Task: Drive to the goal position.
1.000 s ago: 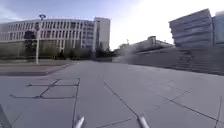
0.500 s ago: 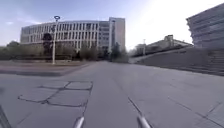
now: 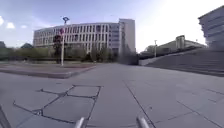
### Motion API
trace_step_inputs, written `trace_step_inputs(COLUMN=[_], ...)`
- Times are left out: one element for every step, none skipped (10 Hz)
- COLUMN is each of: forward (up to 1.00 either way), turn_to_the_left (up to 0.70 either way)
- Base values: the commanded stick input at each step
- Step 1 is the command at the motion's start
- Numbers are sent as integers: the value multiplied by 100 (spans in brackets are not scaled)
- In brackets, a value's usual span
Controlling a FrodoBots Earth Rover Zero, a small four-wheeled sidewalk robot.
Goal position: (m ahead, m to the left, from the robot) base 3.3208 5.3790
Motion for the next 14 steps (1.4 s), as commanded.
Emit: trace_step_inputs(forward=[100,100,100,100,100,100,100,100,100,100,100,100,100,100], turn_to_the_left=[27,27,27,27,27,27,27,27,27,27,27,27,27,27])
